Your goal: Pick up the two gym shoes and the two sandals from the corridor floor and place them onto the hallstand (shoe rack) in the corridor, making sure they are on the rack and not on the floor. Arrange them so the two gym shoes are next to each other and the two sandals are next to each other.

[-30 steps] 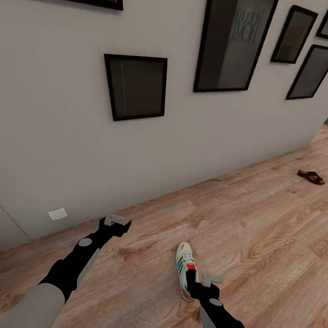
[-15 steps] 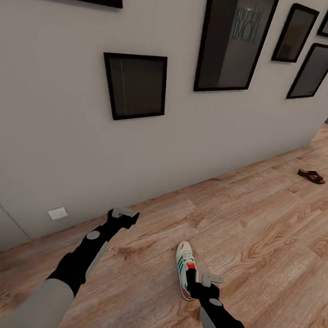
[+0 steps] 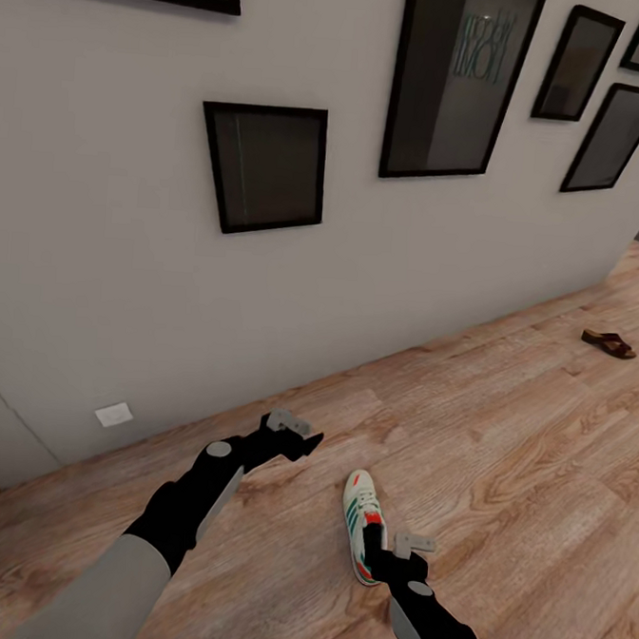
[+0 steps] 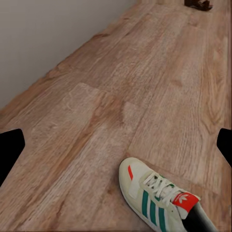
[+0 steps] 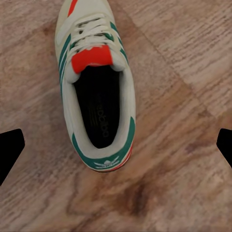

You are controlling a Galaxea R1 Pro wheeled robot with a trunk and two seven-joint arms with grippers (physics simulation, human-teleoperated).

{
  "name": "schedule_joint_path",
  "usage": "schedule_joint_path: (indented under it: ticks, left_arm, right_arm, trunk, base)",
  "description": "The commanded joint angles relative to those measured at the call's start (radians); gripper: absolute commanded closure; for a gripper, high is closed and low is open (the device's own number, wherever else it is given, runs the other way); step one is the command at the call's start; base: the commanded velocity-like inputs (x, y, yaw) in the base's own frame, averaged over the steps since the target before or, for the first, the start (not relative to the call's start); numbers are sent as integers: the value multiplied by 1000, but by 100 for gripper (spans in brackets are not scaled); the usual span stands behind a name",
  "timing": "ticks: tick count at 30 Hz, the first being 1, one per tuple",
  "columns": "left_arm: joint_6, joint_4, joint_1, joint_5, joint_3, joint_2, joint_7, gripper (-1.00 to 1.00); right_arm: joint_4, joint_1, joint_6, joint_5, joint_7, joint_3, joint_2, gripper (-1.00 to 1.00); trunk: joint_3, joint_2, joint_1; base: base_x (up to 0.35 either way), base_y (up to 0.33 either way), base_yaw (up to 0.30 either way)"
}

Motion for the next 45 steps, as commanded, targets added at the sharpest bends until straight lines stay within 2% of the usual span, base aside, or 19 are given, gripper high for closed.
schedule_joint_path:
  ticks: [1, 20, 24, 29, 45]
  left_arm:
    - [12, -1, -2, 2, 0, 0, -8, -100]
    - [29, 0, -5, 4, 2, 2, -28, -100]
    - [29, 0, -3, 4, 2, 5, -28, -100]
    - [29, 0, -4, 4, 2, 6, -28, -100]
    - [25, 0, 2, 1, 2, 5, -29, -100]
  right_arm:
    - [1, 0, -4, -10, -4, 5, 0, -100]
    - [1, 0, -5, -10, -4, 5, 0, -100]
    - [2, 0, -48, -9, -4, 5, -7, -100]
    - [2, 1, -140, -8, -2, 5, -11, -100]
    - [2, 1, -151, -9, -5, 4, -16, -100]
  trunk:
    - [-1, 0, 0]
    - [-97, -5, 8]
    - [-99, -5, 8]
    - [-99, -5, 8]
    - [-99, -5, 8]
  base:
    - [0, 0, 89]
    - [0, 0, 144]
    - [0, 0, 31]
    - [0, 0, 5]
    - [29, 0, 0]
